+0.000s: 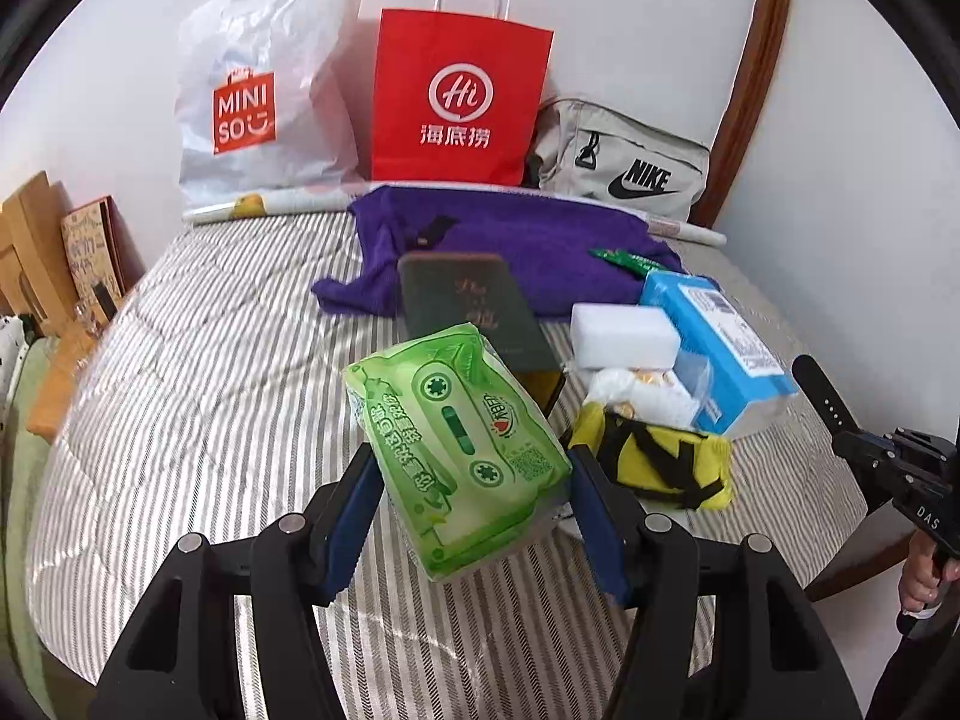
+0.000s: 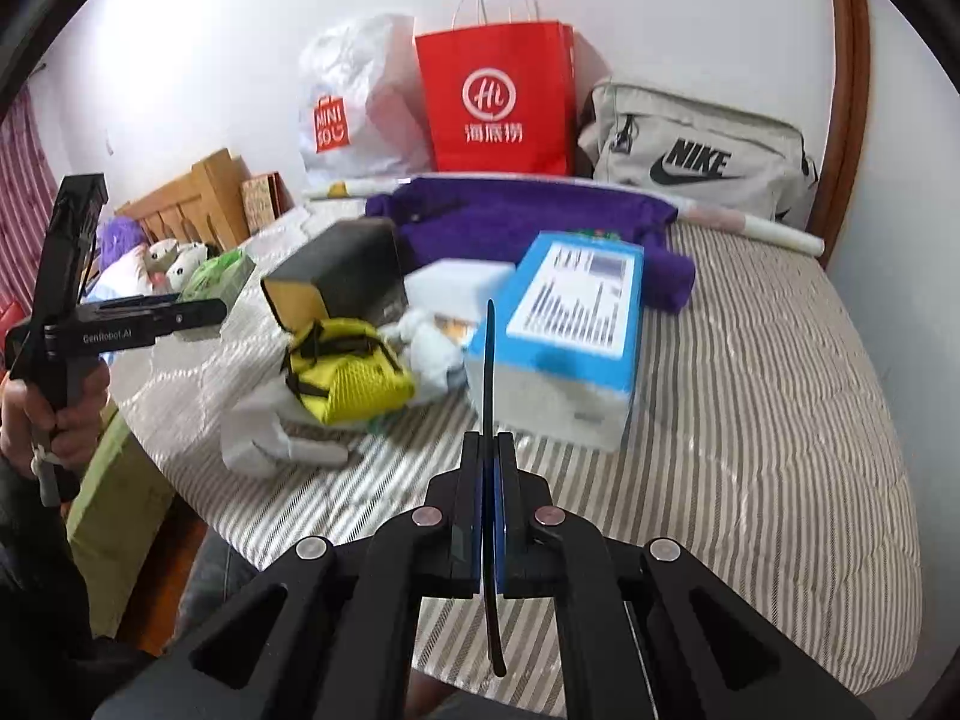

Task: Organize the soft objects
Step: 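Carry the wet-wipes pack toward the purple towel with the left tool while the right tool carries the strap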

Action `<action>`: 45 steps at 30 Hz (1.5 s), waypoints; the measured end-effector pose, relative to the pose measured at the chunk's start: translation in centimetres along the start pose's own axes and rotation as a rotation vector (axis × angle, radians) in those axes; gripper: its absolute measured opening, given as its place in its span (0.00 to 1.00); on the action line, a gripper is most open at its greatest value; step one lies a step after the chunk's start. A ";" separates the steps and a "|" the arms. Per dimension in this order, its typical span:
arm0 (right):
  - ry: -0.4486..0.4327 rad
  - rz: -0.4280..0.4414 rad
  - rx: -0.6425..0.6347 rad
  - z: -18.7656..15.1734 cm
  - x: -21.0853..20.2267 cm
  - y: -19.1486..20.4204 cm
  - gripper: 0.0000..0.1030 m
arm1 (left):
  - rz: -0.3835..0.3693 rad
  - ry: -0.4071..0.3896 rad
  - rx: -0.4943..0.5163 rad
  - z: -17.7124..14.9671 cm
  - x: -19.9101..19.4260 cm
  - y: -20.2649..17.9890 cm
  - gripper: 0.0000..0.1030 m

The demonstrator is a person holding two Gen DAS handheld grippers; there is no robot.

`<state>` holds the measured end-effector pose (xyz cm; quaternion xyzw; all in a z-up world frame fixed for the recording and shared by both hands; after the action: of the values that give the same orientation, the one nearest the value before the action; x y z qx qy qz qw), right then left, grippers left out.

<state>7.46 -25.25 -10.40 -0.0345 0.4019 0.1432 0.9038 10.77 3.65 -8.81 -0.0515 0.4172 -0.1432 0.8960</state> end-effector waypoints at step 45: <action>-0.017 -0.054 0.022 16.2 11.4 -4.8 0.03 | -0.032 0.066 -0.047 14.1 10.2 2.9 0.58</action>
<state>27.66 -24.34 -8.12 -0.0343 0.3947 0.1146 0.9110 28.40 3.01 -7.79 -0.0742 0.4490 -0.1494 0.8778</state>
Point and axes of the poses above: each gripper's, at about its wrist camera, not at the fingertips, and x roughly the way its jaws point, y to its left, z to its top, the point moved 4 cm from there along x, roughly the way its jaws point, and after that the axes turned 6 degrees about -z, right-handed, at the moved point
